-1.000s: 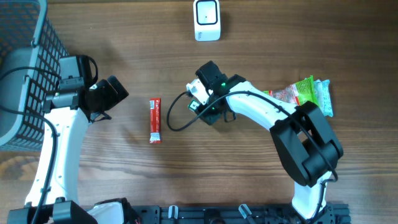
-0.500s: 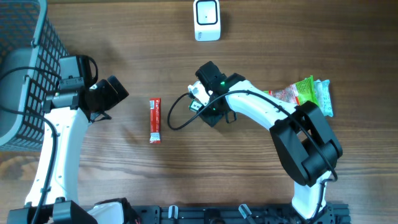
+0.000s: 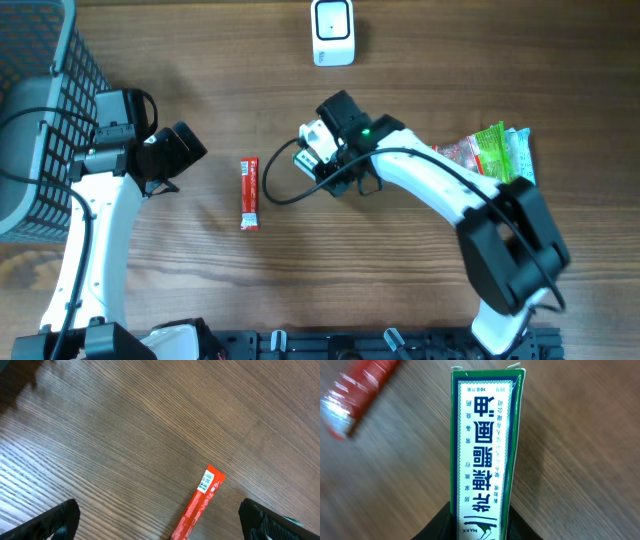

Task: Scan the item barcode
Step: 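Hold the oil box's barcode under the scanner with the right gripper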

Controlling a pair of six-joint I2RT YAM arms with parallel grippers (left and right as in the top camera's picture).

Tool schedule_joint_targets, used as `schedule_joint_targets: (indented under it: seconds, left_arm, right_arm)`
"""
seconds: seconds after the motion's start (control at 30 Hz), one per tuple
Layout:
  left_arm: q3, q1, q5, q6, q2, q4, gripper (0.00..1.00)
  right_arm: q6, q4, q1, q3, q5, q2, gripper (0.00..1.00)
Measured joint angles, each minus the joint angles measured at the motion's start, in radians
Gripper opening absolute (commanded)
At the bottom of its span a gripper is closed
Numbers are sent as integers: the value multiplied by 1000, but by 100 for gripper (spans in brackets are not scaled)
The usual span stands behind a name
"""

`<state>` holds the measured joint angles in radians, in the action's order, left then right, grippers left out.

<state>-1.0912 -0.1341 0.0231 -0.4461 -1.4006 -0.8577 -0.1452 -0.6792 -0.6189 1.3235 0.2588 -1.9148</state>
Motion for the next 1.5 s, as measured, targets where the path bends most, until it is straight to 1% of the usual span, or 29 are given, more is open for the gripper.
schedule_joint_targets:
  seconds: [0.1,0.17,0.2,0.23,0.37,0.47,0.53,0.57,0.67,0.7,0.73,0.77,0.83,0.87,0.97,1.03,1.17,1.4,1.47,1.5]
  left_arm:
    - [0,0,0,0,0,1,100]
    - [0,0,0,0,0,1,100]
    - [0,0,0,0,0,1,100]
    - [0,0,0,0,0,0,100]
    - [0,0,0,0,0,0,100]
    - [0,0,0,0,0,0,100]
    - [0,0,0,0,0,1,100]
    - [0,0,0,0,0,0,100]
    - [0,0,0,0,0,2,100]
    - [0,0,0,0,0,-2,100]
    - [0,0,0,0,0,1,100]
    - [0,0,0,0,0,0,100]
    - [0,0,0,0,0,-3,100]
    - [0,0,0,0,0,0,100]
    - [0,0,0,0,0,0,100]
    - [0,0,0,0,0,0,100]
    - [0,0,0,0,0,1,100]
    - [0,0,0,0,0,0,100]
    - [0,0,0,0,0,0,100]
    - [0,0,0,0,0,0,100]
  right_arm:
    - [46,-16,0,0,16,98,30]
    - [100,-116,0,41,39,133,29]
    - [132,-185,1,90,50,137,29]
    - [167,-256,3,182,61,137,29]
    - [210,-369,14,468,80,135,29]
    - [237,-410,65,650,143,115,29]
    - [258,-376,121,695,204,69,28]
    - [263,-352,144,697,234,40,28]
    - [301,-187,203,695,351,-106,28]
    - [325,-69,217,695,397,-161,28]
    - [367,-1,225,695,423,-194,27]
    - [417,126,248,691,496,-286,27]
    - [524,385,268,698,563,-366,27]
    - [608,497,291,703,617,-436,27]
    - [807,771,357,697,720,-578,27]
    - [947,923,408,694,779,-676,28]
    - [1046,975,432,694,824,-734,27]
    - [1091,975,433,694,840,-734,22]
    - [1106,949,433,694,840,-733,22]
    - [1098,903,433,695,834,-728,22]
